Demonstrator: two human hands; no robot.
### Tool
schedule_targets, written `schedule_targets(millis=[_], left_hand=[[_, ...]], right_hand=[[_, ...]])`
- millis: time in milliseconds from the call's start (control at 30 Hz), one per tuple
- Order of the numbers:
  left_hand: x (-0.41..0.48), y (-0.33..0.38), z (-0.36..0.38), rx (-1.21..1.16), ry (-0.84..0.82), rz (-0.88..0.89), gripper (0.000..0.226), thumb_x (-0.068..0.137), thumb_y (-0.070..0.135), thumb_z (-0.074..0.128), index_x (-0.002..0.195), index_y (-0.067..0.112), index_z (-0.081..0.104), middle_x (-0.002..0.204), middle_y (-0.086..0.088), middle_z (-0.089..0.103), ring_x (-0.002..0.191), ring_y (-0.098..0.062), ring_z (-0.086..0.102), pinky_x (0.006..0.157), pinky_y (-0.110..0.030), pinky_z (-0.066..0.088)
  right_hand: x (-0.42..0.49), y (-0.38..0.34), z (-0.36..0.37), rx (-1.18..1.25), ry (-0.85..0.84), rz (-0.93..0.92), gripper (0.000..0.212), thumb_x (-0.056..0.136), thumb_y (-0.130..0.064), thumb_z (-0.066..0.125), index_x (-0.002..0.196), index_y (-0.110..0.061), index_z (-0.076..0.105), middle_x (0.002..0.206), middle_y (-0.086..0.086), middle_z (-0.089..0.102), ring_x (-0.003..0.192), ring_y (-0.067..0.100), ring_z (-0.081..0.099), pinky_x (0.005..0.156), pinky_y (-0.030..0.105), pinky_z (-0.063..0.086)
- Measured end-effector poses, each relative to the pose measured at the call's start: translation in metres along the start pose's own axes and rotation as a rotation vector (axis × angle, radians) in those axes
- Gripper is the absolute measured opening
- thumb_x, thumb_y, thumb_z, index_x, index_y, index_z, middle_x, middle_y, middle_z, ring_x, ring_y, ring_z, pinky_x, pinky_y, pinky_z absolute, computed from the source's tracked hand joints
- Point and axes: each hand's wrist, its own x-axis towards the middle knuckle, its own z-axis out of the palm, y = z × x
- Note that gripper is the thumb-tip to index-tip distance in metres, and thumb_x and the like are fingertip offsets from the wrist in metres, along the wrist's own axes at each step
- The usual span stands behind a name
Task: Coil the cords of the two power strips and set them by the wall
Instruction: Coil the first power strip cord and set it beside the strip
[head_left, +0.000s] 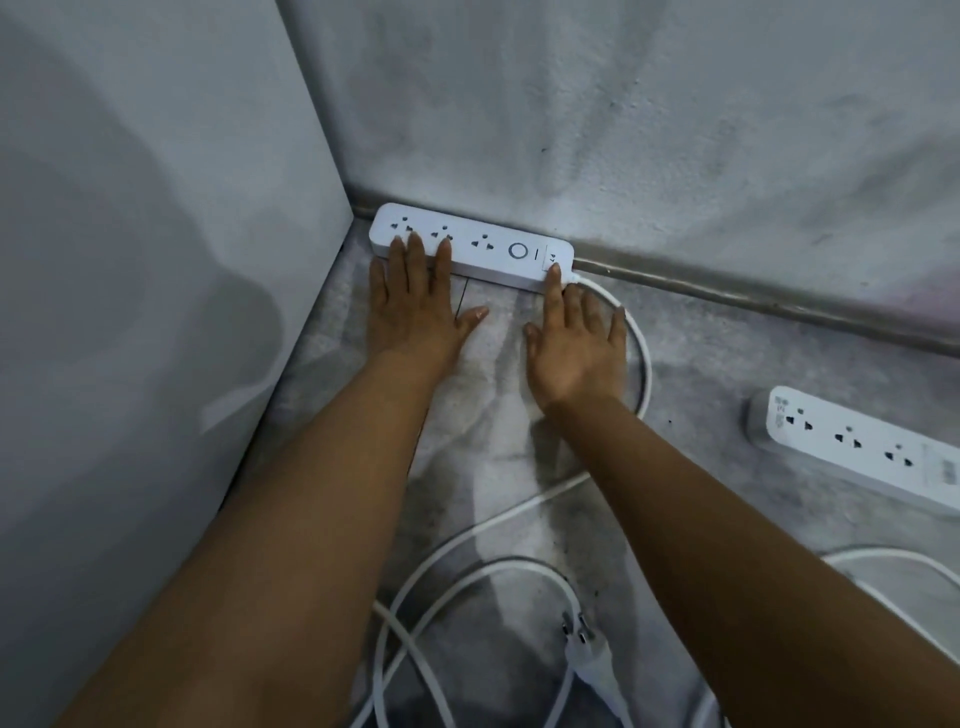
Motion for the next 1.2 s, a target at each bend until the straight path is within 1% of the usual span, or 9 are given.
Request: schedule_targets(millis=[133, 333, 467, 633, 767, 867, 967, 1100, 1200], left_hand=[[0.0, 0.004, -0.007, 0.021, -0.041, -0.028, 0.084, 0.094, 0.067, 0.017, 0.152, 0.017, -0.018, 0.16, -0.014, -0.022, 0.148, -0.03, -0.019, 0.119, -0.048, -0.011], [-0.014, 0.006, -0.02, 0.026, -0.031, 0.019, 0.08, 0.096, 0.063, 0.014, 0.153, 0.015, -0.015, 0.161, -0.01, -0.021, 0.149, -0.026, -0.018, 0.119, -0.048, -0.009], [-0.034, 0.011, -0.028, 0.023, -0.034, 0.049, 0.078, 0.097, 0.061, 0.013, 0.153, 0.014, -0.012, 0.161, -0.01, -0.018, 0.149, -0.025, -0.016, 0.12, -0.047, -0.009], [-0.077, 0.019, -0.039, 0.036, -0.035, 0.068, 0.076, 0.097, 0.06, 0.013, 0.154, 0.014, -0.008, 0.162, -0.01, -0.013, 0.15, -0.025, -0.013, 0.12, -0.045, -0.01], [-0.119, 0.023, -0.044, -0.016, -0.06, 0.069, 0.073, 0.098, 0.059, 0.015, 0.155, 0.015, -0.001, 0.163, -0.008, -0.008, 0.15, -0.024, -0.01, 0.121, -0.044, -0.008], [-0.155, 0.023, -0.05, -0.036, -0.076, 0.091, 0.07, 0.099, 0.057, 0.017, 0.155, 0.016, 0.007, 0.164, -0.008, -0.002, 0.151, -0.023, -0.005, 0.122, -0.042, -0.004], [-0.191, 0.025, -0.052, -0.047, -0.058, 0.134, 0.067, 0.1, 0.053, 0.022, 0.154, 0.015, 0.013, 0.163, -0.01, 0.004, 0.15, -0.025, 0.001, 0.122, -0.042, -0.001], [-0.233, 0.027, -0.048, -0.019, -0.095, 0.18, 0.066, 0.101, 0.05, 0.024, 0.153, 0.012, 0.014, 0.162, -0.013, 0.007, 0.15, -0.027, 0.004, 0.121, -0.044, 0.002], [-0.257, 0.03, -0.045, -0.015, -0.12, 0.213, 0.065, 0.101, 0.05, 0.027, 0.153, 0.011, 0.017, 0.162, -0.013, 0.011, 0.15, -0.028, 0.008, 0.121, -0.044, 0.005]], right_hand=[[-0.002, 0.0, -0.014, -0.102, -0.008, 0.003, 0.062, 0.104, -0.039, 0.023, 0.156, -0.023, -0.006, 0.156, 0.012, 0.027, 0.142, 0.033, 0.027, 0.119, 0.055, 0.01], [-0.016, 0.007, -0.028, -0.025, 0.024, -0.032, 0.061, 0.104, -0.033, 0.026, 0.156, -0.02, -0.002, 0.152, 0.015, 0.031, 0.138, 0.031, 0.031, 0.116, 0.041, 0.021], [-0.038, 0.014, -0.031, -0.05, 0.028, -0.047, 0.06, 0.104, -0.036, 0.024, 0.157, -0.018, 0.002, 0.158, 0.014, 0.022, 0.144, 0.031, 0.023, 0.119, 0.04, 0.015], [-0.076, 0.027, -0.041, -0.072, -0.046, -0.106, 0.058, 0.105, -0.039, 0.017, 0.156, -0.017, 0.0, 0.165, 0.006, 0.003, 0.152, 0.025, 0.001, 0.122, 0.037, -0.001], [-0.113, 0.036, -0.051, -0.066, -0.089, -0.164, 0.059, 0.105, -0.038, 0.018, 0.156, -0.015, -0.001, 0.165, 0.007, 0.002, 0.152, 0.023, -0.001, 0.122, 0.035, -0.002], [-0.143, 0.041, -0.057, -0.037, -0.09, -0.211, 0.058, 0.105, -0.037, 0.023, 0.156, -0.014, 0.007, 0.164, 0.008, 0.01, 0.151, 0.024, 0.006, 0.123, 0.036, 0.003], [-0.172, 0.044, -0.055, -0.004, -0.029, -0.271, 0.056, 0.104, -0.034, 0.031, 0.154, -0.01, 0.021, 0.159, 0.012, 0.027, 0.147, 0.027, 0.024, 0.121, 0.038, 0.015], [-0.214, 0.049, -0.05, 0.038, -0.037, -0.312, 0.053, 0.101, -0.032, 0.04, 0.147, -0.006, 0.034, 0.147, 0.017, 0.043, 0.13, 0.034, 0.045, 0.107, 0.041, 0.034], [-0.244, 0.054, -0.048, 0.014, -0.098, -0.269, 0.053, 0.1, -0.039, 0.042, 0.141, -0.007, 0.041, 0.137, 0.017, 0.049, 0.118, 0.037, 0.052, 0.095, 0.043, 0.041]])
